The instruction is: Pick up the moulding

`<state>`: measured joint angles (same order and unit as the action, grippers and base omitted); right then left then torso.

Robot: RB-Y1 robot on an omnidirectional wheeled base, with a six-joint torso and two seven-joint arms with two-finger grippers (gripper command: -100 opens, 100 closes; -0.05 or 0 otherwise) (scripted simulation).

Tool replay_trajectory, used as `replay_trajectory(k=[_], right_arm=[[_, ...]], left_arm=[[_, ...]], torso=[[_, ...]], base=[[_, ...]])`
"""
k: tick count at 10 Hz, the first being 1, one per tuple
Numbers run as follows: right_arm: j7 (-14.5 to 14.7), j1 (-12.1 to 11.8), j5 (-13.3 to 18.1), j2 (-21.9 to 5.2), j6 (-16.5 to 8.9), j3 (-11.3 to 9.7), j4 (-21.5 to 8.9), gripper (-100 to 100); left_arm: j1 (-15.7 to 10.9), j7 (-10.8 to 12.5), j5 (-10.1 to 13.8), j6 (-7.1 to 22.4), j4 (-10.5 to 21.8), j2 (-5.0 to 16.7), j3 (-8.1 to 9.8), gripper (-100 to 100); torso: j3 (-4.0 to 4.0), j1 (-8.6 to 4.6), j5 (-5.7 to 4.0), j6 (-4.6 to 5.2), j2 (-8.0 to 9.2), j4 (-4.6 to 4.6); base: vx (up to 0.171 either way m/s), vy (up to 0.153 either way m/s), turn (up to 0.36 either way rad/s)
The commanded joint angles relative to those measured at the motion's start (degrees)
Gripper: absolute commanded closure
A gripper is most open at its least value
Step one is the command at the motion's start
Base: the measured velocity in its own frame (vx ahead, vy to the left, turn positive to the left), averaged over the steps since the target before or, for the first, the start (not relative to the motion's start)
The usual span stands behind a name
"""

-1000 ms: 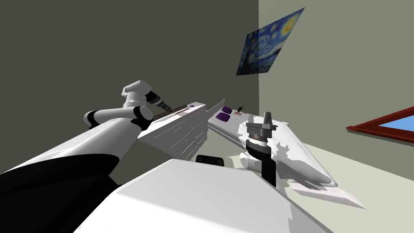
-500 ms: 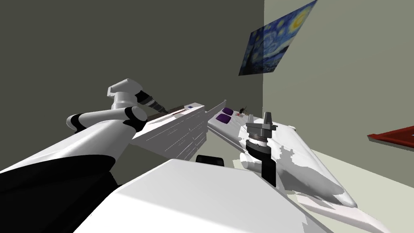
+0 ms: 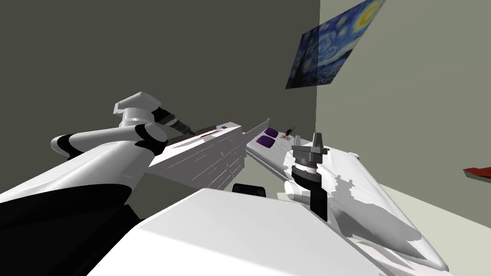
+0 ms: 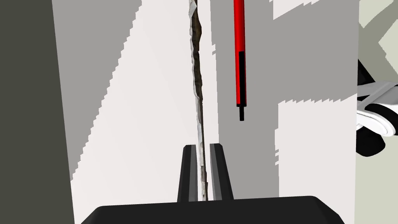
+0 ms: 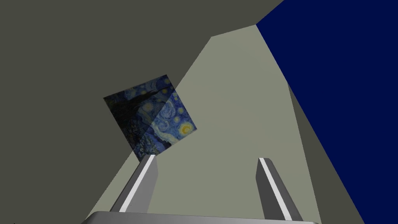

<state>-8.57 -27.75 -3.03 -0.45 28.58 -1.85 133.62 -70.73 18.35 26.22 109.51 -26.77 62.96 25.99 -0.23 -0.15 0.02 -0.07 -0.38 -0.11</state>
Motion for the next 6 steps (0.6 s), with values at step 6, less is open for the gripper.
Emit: replay_trajectory(k=[6], right_arm=[[0.00,0.01,0.00,0.00,0.00,0.00,0.00,0]], left_arm=[[1.25,-7.40,-0.58,3.31,1.46,4.86,3.34,100]], torso=[[-0.04,-0.12,-0.06,0.12,-0.02,-0.03]], base=[[0.085,-0.114,0.070]])
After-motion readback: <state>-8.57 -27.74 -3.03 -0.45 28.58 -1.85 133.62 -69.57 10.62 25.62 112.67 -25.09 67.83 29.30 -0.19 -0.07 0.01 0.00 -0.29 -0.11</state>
